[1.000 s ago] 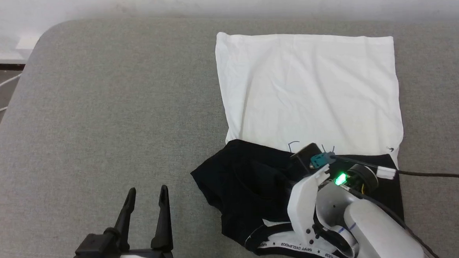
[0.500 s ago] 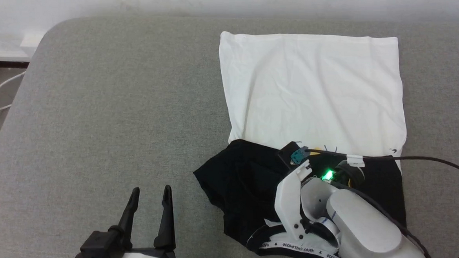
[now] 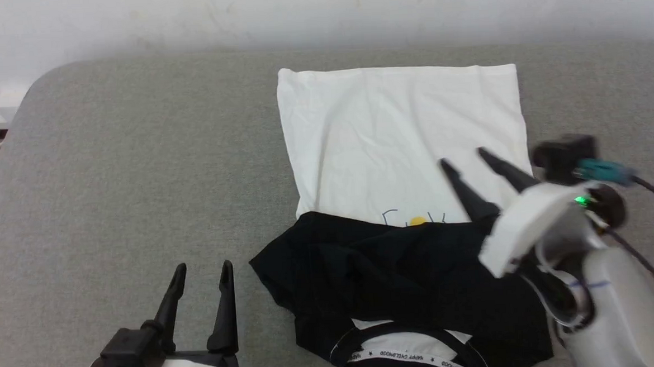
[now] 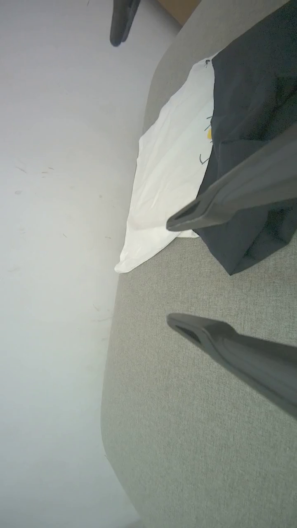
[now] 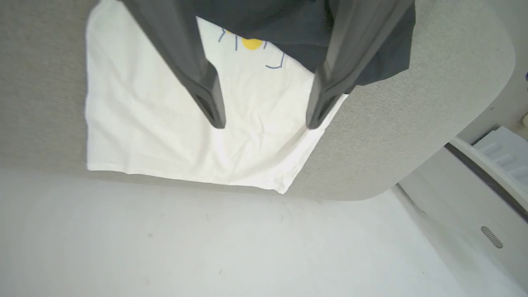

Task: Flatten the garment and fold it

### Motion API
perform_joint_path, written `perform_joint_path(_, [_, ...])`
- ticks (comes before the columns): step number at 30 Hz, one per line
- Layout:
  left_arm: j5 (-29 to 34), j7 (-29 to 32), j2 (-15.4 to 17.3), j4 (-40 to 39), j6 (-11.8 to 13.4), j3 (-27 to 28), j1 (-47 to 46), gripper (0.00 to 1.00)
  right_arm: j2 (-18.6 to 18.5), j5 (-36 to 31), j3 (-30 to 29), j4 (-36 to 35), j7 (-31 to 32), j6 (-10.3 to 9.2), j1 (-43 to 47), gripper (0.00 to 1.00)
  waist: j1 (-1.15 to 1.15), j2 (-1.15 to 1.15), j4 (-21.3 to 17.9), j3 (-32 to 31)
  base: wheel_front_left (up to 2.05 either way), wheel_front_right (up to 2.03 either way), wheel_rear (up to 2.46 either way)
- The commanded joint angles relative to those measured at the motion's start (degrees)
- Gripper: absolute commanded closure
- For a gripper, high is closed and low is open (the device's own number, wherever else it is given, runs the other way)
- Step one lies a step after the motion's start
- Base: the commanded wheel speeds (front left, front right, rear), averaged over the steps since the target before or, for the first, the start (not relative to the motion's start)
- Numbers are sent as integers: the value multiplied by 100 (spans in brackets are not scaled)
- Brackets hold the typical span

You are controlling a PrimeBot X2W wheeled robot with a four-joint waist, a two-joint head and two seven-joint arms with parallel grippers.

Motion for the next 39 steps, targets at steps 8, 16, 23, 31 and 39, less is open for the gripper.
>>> perform_joint_path(8, [-49, -269, 57, -148, -73, 60, 49, 0, 259, -118, -1664, -1504, -1182, -4, 1602, 0, 0, 0, -433, -134, 0, 0, 0])
perform_joint_path(16, [199, -396, 48, -147, -109, 97, 222, 0, 265, -289, -1830, -1464, -2804, -4, 2508, 0, 0, 0, -607, -184, 0, 0, 0])
perform_joint_path(23, [298, -409, -224, -125, -241, 261, 368, 0, 266, -551, -1821, -1053, -3318, -4, 2852, 0, 0, 0, -625, -286, 0, 0, 0])
perform_joint_path(31, [434, -404, -257, -11, -440, 346, 307, 0, 266, -421, -1859, -876, -3366, -4, 2837, 0, 0, 0, -592, -349, 0, 0, 0])
perform_joint_path(39, [390, 555, 262, -251, -841, 213, -1293, 0, 266, -387, -1902, -1199, -3331, -4, 2358, 0, 0, 0, -528, 330, 0, 0, 0])
